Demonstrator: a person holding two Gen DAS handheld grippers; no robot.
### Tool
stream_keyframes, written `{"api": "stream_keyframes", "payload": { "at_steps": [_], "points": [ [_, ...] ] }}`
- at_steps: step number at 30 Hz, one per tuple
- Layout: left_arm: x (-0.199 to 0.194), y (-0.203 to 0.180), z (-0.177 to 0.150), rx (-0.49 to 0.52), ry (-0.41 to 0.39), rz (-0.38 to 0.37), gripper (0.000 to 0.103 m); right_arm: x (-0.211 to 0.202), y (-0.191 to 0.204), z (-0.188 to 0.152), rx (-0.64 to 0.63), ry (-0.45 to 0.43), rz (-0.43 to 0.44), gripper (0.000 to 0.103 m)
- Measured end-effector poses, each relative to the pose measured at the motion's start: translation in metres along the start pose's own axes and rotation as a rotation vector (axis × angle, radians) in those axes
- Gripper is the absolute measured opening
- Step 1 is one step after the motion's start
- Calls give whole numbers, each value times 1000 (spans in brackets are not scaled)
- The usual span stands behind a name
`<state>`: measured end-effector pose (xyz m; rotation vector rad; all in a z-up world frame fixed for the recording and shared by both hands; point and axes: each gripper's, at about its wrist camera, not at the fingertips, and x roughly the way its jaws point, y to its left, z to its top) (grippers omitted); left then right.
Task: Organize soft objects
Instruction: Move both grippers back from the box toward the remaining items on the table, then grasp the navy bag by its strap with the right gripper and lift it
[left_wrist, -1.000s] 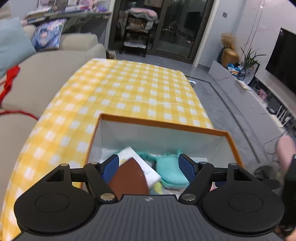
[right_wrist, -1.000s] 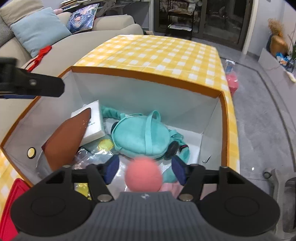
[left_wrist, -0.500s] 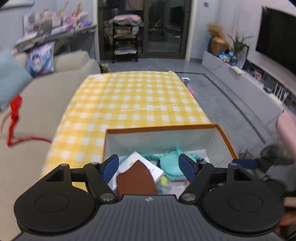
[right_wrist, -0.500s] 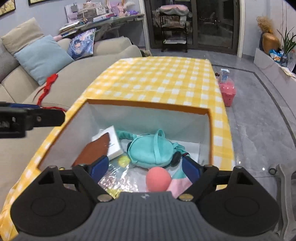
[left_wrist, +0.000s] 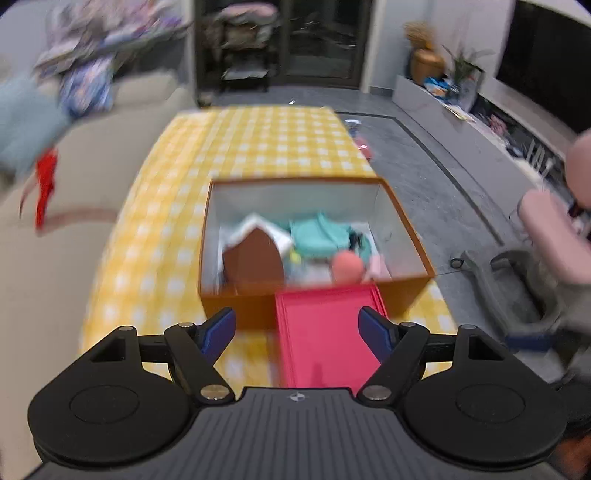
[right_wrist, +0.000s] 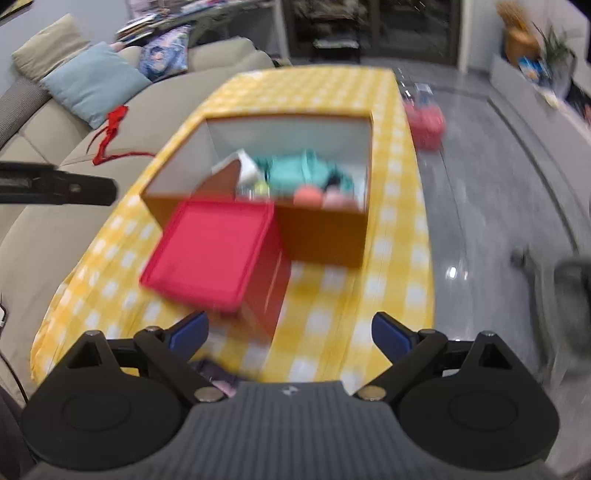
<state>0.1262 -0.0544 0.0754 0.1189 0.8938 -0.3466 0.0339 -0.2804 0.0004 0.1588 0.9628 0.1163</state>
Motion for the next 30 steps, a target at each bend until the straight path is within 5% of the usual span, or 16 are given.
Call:
{"api": "stream_keyframes", "payload": {
  "at_steps": [3,6,14,17,22,25,27,30],
  "points": [
    [-9,4,-31,-118,56,-46,89,22,-4,-35,131,22,-8,88],
    [-10,9,-70,-203,105,-107,89,51,0,-58,124,80,-58,80],
    [31,7,-134,-91,222,-127,86,96,-3,-89,59,197,-111,66],
    [51,9,-139,-118,304,-110,86,92,-5,-89,65,178,-124,58],
    [51,17,-145,-150,302,-144,87,91,4,-93,46,166,-148,45],
    [48,21,-152,-167,310,-161,86,90,15,-98,9,155,-159,33],
    [46,24,-154,-180,314,-153,87,92,22,-98,-34,148,-146,13],
    [46,28,-153,-208,316,-148,87,91,25,-100,-28,137,-151,3]
  ]
}}
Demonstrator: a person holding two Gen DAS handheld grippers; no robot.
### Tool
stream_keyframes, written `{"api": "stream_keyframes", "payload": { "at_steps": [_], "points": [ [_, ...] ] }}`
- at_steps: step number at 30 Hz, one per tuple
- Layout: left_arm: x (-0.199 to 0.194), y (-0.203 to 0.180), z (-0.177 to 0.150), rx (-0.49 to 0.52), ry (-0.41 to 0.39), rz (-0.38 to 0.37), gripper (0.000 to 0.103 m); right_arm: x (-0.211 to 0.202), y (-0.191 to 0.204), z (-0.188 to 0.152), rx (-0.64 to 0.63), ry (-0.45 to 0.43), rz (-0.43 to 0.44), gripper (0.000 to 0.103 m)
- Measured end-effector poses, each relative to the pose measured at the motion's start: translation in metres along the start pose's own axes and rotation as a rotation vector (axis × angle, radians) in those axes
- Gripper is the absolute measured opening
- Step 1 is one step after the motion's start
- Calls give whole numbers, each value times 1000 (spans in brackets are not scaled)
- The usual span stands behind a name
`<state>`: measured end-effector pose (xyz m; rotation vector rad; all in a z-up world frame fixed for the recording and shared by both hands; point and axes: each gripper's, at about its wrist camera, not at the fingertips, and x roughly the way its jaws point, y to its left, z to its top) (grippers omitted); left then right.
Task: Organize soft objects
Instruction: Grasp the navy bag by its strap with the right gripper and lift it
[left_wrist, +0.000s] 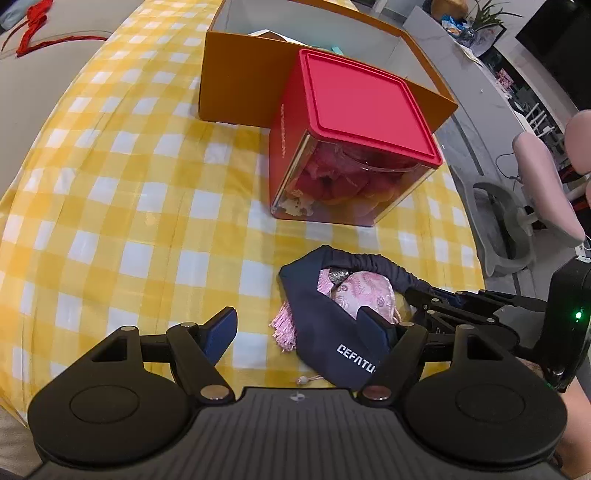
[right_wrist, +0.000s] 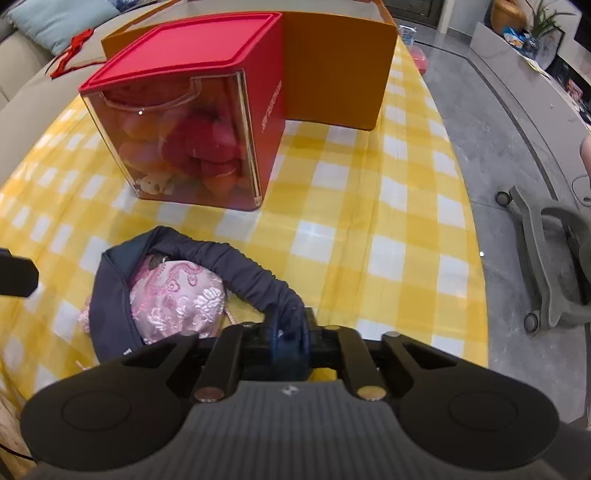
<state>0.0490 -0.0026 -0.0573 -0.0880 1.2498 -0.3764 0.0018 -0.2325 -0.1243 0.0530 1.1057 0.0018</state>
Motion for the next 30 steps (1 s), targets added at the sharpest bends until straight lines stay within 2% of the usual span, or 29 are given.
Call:
{"api": "stream_keyframes", "payload": {
  "at_steps": [3,6,8,10,12,16,18,20,22,23,24,27,30],
  "points": [
    [-1,-2,-1,20,2,-2,87,-8,-9,-1,84,-22,39,3],
    [0,-6,-4,52,0,6,87,-34,-21,0,201,-108,108,3],
    [-5,-10,-4,90,-16,-27,87,-55,-34,1,316,-166,264,3],
    [-14,-14,-4,139,-56,-57,87,-69,-39,3,341,-201,473,3],
    [-20,-16,-3,154,-90,-65,87,-79,-36,5,327,-237,509,3],
    [-23,-3,3,51,-120,-35,87,-83,-35,7,401,-227,690,3],
    [-24,9,6,-28,-124,-37,86,-90,-32,10,410,-226,740,3],
    [-29,23,8,-110,-135,-59,86,-103,-35,13,421,-255,789,3],
    [-38,33,10,-150,-165,-61,87,-124,-49,14,479,-309,858,3],
    [-42,34,10,-136,-184,-40,87,-139,-55,17,499,-342,854,3],
    [-44,32,11,-105,-197,-14,87,-157,-59,21,491,-373,807,3],
    [-36,15,8,31,-180,54,87,-201,-48,36,314,-446,560,3],
    [-21,2,6,84,-116,37,87,-181,-40,42,245,-379,444,3]
  ]
}}
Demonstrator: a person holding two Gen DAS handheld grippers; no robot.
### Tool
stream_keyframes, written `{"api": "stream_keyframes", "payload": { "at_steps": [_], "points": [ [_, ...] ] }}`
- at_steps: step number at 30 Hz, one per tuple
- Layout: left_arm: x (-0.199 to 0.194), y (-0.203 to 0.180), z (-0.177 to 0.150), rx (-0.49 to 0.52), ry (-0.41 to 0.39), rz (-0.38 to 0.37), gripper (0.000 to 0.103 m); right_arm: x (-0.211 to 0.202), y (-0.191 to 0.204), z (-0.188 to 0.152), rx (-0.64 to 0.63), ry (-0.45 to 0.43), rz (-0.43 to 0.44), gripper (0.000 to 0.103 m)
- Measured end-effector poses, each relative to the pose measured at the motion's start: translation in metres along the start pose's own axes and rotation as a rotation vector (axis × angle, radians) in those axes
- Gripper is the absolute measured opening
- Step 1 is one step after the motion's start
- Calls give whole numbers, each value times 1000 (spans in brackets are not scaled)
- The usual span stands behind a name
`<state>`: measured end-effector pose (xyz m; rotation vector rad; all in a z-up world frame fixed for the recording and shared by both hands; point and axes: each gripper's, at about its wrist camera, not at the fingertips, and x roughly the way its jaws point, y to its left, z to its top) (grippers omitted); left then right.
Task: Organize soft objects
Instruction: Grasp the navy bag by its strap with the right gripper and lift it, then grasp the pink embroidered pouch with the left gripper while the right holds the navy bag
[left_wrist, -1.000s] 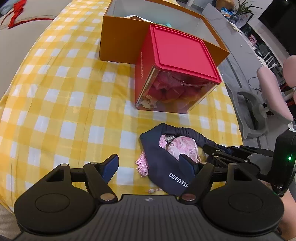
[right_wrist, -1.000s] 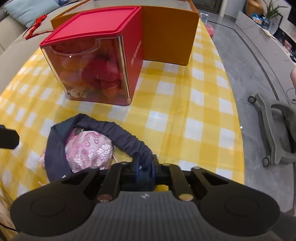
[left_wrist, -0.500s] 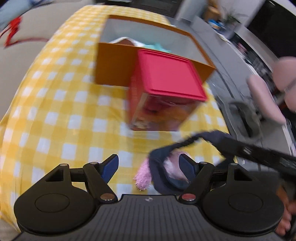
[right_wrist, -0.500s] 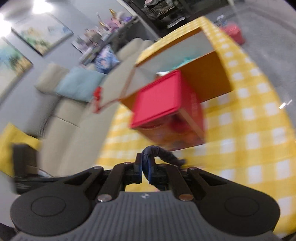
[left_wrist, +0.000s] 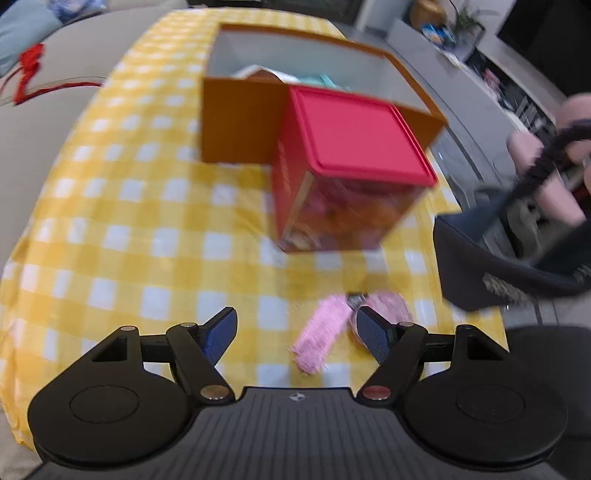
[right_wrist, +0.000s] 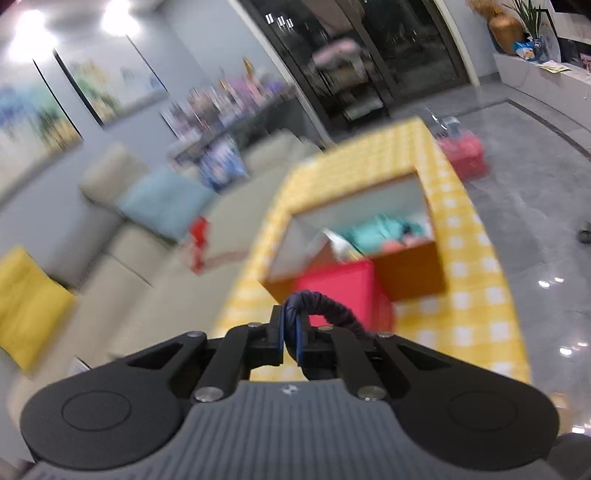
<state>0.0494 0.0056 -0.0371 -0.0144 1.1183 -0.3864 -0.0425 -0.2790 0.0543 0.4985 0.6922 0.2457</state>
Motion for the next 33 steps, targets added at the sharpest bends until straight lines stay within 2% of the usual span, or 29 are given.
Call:
{"api": "stream_keyframes", "payload": {
  "at_steps": [3,4,6,9,17,21,25,26,29,33],
  "points": [
    [11,-11,-5,47,36,-8,87,51,-27,-26,-37,134,-153,3],
    [13,-15,-8,64,44,-7,87,67,-38,-33,-23,174,-203,3],
    [16,-19,-12,84,53,-5,87,87,-65,-47,40,242,-247,3],
    [22,-29,-16,131,64,-23,87,109,-76,-52,-45,302,-362,3],
    [53,-63,-20,231,100,-84,87,128,-90,-64,-88,372,-419,4],
    [65,-78,-18,267,82,-66,86,136,-91,-69,-103,395,-441,8],
    [78,-100,-22,379,78,29,86,139,-93,-72,-103,415,-461,10],
    [81,-102,-22,381,79,22,86,139,-94,-72,-95,416,-464,12],
    [88,-100,-20,341,104,-20,86,136,-98,-69,-71,403,-489,29],
    [98,-90,-19,293,119,-72,86,129,-103,-64,-23,376,-492,37]
  ]
}}
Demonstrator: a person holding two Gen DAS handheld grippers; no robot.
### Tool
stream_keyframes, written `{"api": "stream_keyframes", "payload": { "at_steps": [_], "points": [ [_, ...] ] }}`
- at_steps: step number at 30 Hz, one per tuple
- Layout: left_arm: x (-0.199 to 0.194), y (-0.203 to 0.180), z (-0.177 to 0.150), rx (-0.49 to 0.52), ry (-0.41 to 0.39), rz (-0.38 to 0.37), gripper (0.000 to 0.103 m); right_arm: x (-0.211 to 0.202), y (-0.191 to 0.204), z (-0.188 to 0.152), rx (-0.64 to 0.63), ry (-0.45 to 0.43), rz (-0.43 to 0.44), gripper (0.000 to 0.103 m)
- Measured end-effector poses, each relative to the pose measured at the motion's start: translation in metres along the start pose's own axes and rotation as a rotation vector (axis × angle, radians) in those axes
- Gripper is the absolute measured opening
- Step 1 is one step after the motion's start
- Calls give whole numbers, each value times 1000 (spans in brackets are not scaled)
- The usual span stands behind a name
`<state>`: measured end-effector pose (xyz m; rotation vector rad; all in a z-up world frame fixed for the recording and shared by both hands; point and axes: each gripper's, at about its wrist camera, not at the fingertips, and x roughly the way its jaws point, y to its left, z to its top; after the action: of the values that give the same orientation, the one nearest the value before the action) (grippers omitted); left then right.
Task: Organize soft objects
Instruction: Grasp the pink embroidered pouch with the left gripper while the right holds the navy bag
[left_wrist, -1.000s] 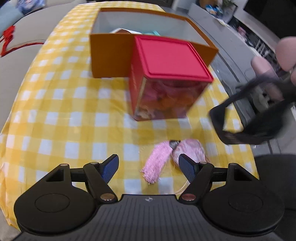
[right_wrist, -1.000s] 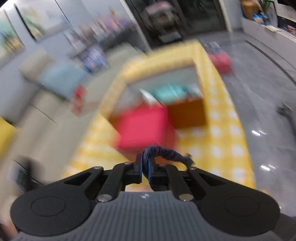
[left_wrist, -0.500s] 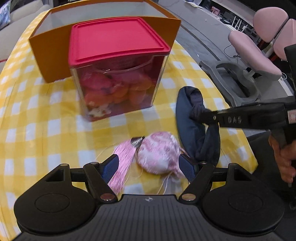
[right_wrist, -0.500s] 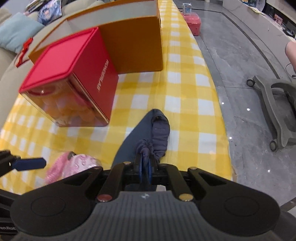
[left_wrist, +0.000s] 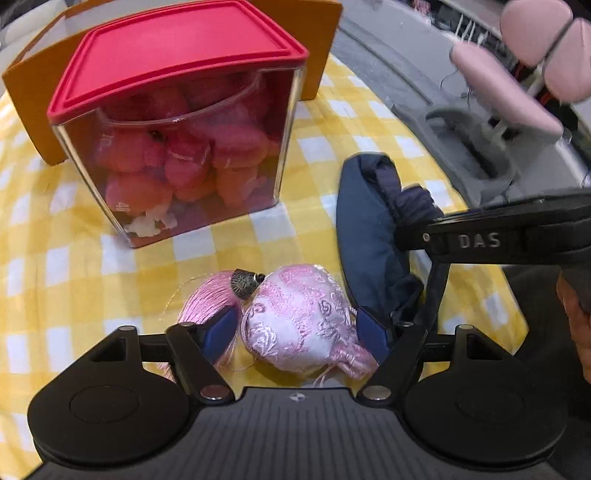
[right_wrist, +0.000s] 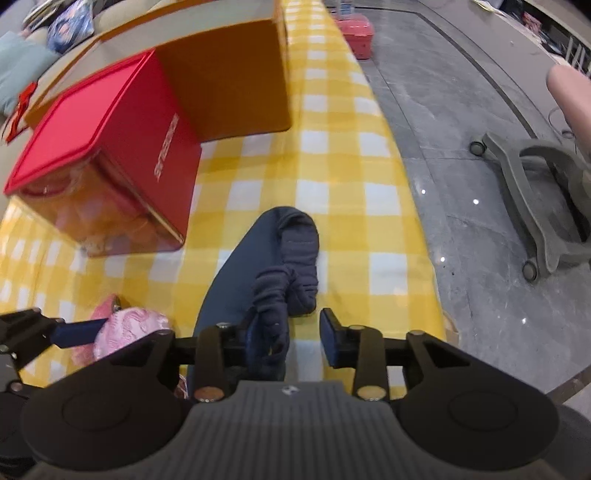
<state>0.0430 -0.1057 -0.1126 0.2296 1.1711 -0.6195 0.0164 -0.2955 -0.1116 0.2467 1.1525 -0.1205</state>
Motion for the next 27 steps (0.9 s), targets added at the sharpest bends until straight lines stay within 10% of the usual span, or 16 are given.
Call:
{"api": "stream_keyframes", "payload": {
  "at_steps": [8,14,27],
  "points": [
    [-3,20,1,-110,-64,-51,59,1,-1,1,21,6,24,42],
    [-9,19,-1,-115,-76,-37,57,7,9,0,24,12,53,89],
    [-36,35,-8,-133,-33,150,56,5,34,-8,-22,-39,-103,95]
  ]
}}
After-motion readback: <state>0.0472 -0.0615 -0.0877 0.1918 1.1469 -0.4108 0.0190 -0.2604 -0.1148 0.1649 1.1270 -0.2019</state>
